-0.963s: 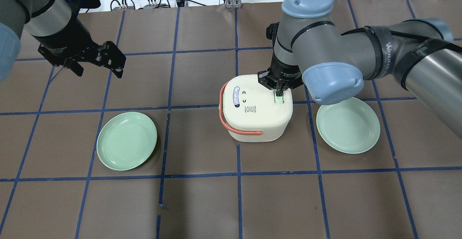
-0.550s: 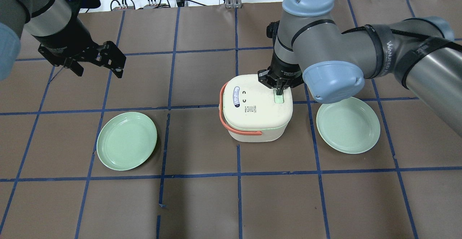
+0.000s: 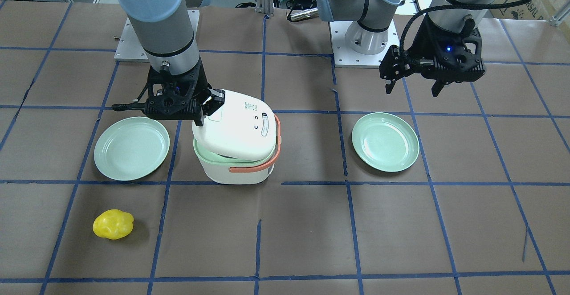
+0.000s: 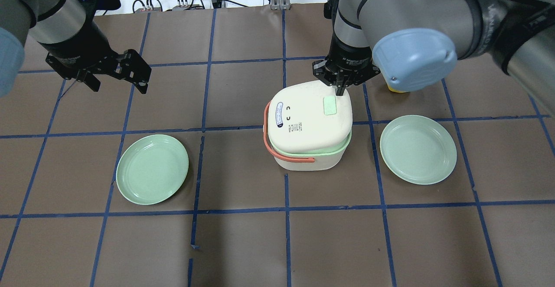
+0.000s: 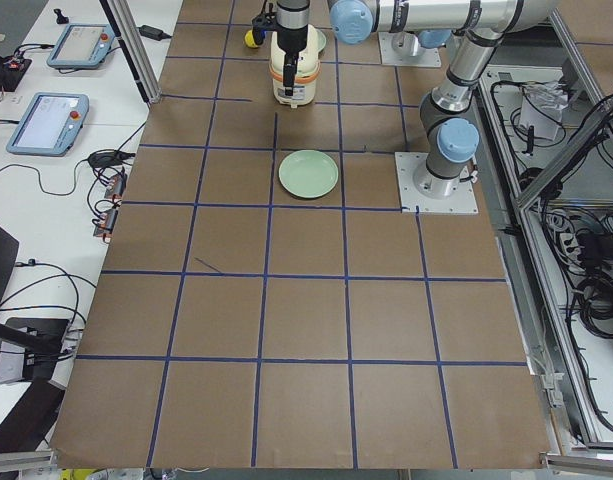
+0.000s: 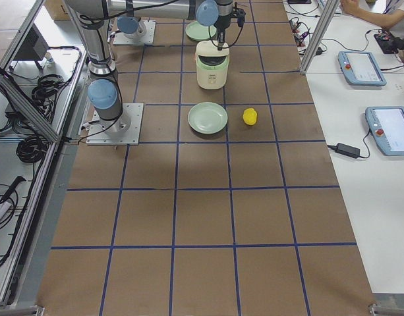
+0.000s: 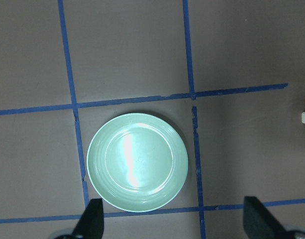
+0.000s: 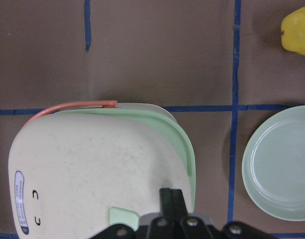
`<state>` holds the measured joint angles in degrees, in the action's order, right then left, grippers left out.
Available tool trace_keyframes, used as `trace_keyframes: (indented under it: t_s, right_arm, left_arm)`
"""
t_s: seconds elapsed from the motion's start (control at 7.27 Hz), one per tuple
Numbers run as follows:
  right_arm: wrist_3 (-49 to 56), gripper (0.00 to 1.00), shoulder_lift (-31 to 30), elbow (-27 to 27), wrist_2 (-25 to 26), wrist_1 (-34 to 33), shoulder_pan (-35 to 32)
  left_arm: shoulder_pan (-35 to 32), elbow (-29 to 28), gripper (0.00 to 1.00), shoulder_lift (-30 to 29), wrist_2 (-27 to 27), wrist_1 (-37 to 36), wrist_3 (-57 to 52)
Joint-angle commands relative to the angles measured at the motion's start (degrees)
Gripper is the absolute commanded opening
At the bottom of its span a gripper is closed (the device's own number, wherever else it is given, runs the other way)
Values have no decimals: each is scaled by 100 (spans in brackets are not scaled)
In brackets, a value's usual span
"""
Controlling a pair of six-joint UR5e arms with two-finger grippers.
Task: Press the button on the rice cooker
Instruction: 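Lift the right gripper away as the cooker lid pops open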
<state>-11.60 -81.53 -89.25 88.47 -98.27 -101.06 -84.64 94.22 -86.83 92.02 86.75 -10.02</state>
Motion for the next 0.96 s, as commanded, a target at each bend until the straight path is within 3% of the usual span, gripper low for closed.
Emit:
trace_keyframes:
  t_s: [0.0, 0.41, 0.69, 0.83]
  right_arm:
    - [131, 4, -3, 320, 3, 466, 261]
    - [927, 5, -169, 503, 73, 842, 778]
    - [1133, 8, -336, 890, 82, 1553, 1211]
    - [1133, 26, -520, 952, 74, 1591, 1211]
  left_arm:
    - [0, 0, 100, 0, 0, 0, 0]
    - [0, 0, 100, 0, 0, 0, 0]
    - [0, 0, 100, 0, 0, 0, 0]
    - [0, 0, 100, 0, 0, 0, 0]
